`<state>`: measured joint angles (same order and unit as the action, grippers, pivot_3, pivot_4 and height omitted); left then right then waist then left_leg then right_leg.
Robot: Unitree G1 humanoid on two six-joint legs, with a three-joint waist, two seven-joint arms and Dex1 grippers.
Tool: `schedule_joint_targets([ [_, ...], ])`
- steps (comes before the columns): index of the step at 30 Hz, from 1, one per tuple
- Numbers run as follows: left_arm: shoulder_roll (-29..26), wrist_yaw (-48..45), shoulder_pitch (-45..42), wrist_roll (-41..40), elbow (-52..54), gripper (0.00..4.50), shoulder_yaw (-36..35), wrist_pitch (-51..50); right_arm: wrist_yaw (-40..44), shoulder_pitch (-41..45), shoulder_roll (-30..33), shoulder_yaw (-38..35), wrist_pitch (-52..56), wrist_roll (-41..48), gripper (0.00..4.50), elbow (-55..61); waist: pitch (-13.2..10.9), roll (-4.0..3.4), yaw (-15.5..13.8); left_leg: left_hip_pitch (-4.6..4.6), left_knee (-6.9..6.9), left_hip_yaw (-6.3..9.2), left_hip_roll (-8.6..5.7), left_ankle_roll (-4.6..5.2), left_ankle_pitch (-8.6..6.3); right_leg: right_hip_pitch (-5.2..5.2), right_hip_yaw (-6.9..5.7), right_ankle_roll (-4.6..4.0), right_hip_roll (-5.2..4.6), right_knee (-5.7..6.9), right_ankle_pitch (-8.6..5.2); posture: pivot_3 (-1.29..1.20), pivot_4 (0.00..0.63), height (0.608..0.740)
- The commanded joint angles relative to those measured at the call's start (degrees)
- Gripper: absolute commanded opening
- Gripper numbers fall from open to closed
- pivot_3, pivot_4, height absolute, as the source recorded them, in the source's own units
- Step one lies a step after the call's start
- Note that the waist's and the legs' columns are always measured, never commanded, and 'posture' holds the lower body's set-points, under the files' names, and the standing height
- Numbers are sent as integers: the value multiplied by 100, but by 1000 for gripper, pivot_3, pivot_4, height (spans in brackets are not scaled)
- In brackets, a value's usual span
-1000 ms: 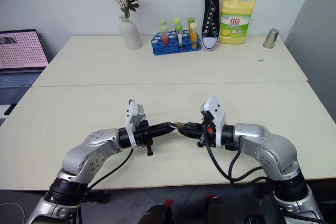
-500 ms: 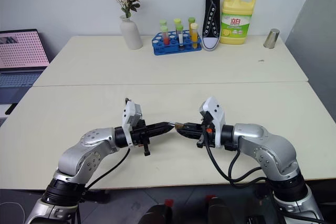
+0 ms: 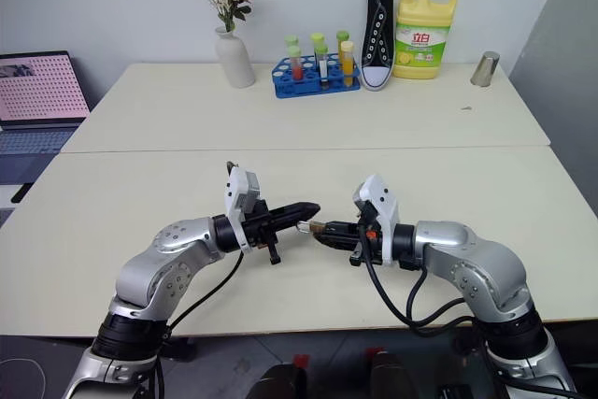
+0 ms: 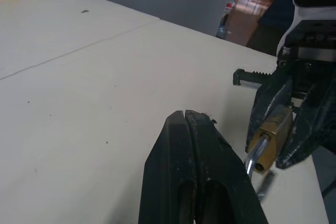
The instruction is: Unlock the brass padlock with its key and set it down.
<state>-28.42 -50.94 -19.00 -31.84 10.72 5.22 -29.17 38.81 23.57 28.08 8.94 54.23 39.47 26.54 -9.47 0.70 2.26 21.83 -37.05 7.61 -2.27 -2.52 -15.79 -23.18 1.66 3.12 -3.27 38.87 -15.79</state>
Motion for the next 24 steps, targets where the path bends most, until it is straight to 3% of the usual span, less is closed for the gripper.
schedule_joint_targets([
  [1, -188, -196, 45, 49, 249, 0, 49, -59, 28, 23, 12, -64, -73, 52, 178, 171, 0, 0, -4, 0, 0, 0, 0, 0, 0, 0, 0, 0, 0, 0, 0, 0, 150, 740],
  [8, -225, -228, 17, -40, 283, 0, -38, -187, 40, 31, 8, -44, -84, 47, 178, 155, 0, 0, -30, 1, -1, -2, -1, 0, 0, 0, 3, 0, 0, -1, 0, 0, 150, 740],
  [17, -675, -636, 220, -527, 752, 0, -170, -781, 71, 17, 24, -19, -112, 27, 178, 136, 0, 1, -29, -1, 0, -5, 0, 2, -1, -1, 8, 0, 0, -1, 0, 0, 150, 740],
  [24, -566, -439, 97, -819, 717, 0, -389, -1043, 96, 17, 34, 3, -132, 11, 178, 123, -1, 1, -31, 0, 0, -4, 0, 2, -1, -1, 7, 0, 1, -1, 0, 0, 150, 740],
])
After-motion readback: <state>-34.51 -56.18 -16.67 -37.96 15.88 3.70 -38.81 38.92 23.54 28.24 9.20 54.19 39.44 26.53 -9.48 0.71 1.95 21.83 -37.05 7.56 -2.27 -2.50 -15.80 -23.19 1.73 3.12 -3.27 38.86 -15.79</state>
